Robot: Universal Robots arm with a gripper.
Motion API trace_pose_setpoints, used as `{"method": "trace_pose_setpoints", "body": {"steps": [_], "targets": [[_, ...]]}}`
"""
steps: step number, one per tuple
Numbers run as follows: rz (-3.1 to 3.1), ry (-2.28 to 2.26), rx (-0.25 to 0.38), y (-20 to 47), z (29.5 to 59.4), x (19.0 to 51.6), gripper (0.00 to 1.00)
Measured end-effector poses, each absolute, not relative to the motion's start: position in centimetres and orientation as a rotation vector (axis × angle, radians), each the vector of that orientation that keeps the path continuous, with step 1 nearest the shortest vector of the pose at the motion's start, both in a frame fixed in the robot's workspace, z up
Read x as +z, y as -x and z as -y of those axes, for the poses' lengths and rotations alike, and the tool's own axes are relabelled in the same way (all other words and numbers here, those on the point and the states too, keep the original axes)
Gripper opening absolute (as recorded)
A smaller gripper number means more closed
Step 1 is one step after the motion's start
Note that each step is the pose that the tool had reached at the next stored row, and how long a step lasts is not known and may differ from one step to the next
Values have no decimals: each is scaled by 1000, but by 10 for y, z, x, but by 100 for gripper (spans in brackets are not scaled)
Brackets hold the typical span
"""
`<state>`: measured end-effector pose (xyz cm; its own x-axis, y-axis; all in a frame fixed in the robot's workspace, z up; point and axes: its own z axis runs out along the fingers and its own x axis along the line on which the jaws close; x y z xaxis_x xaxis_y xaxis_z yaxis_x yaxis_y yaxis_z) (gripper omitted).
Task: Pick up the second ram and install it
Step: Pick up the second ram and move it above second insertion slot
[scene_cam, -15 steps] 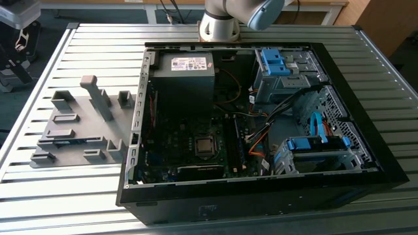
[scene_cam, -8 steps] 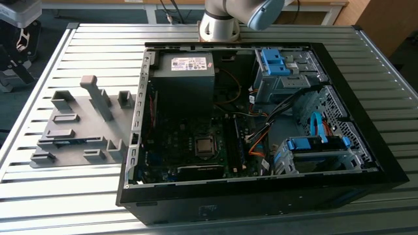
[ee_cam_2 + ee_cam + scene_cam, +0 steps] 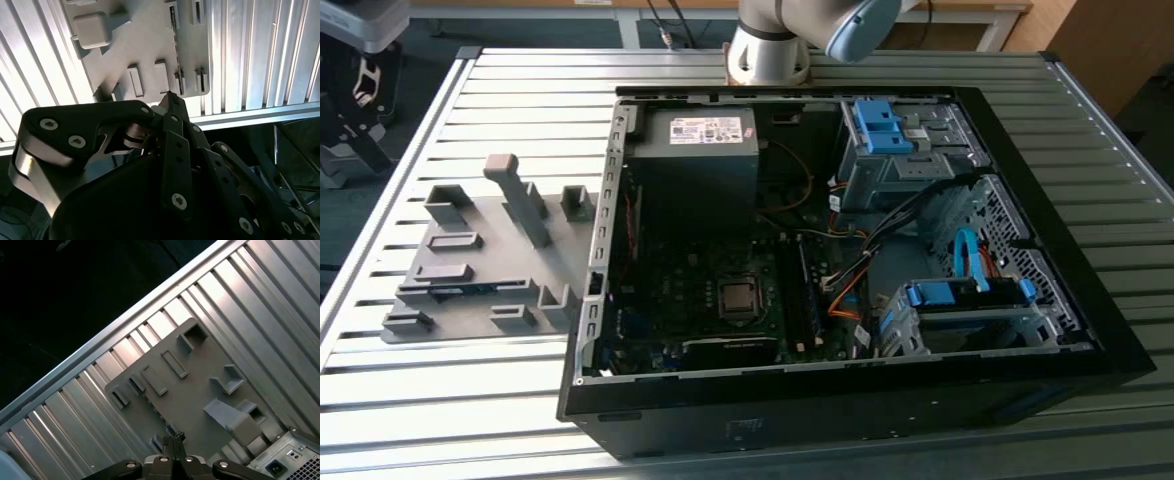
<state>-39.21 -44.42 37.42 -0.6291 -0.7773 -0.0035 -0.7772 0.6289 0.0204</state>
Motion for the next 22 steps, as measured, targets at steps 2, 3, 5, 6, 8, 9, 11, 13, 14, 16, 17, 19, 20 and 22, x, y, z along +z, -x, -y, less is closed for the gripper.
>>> {"method": "trace_pose_setpoints", "body": {"steps": [2,3,5,6,8,9,11,13,14,16,17,19,20,22], "targets": [[2817,-1380,-31,392,445,374,11],[2814,-1387,-30,393,445,374,11],[2809,-1397,-29,394,446,374,11],[2807,-1402,-29,394,446,374,11],[2802,-1415,-28,395,447,374,11],[2798,-1423,-28,396,447,374,11],[2789,-1441,-28,396,447,374,11],[2786,-1449,-28,396,447,374,11],[2786,-1449,-28,396,447,374,11],[2785,-1449,-28,396,447,374,11],[2785,-1449,-28,396,447,374,11],[2782,-1455,-28,396,447,374,11],[2775,-1467,-27,396,447,374,11],[2755,-1506,-27,396,447,373,11]]}}
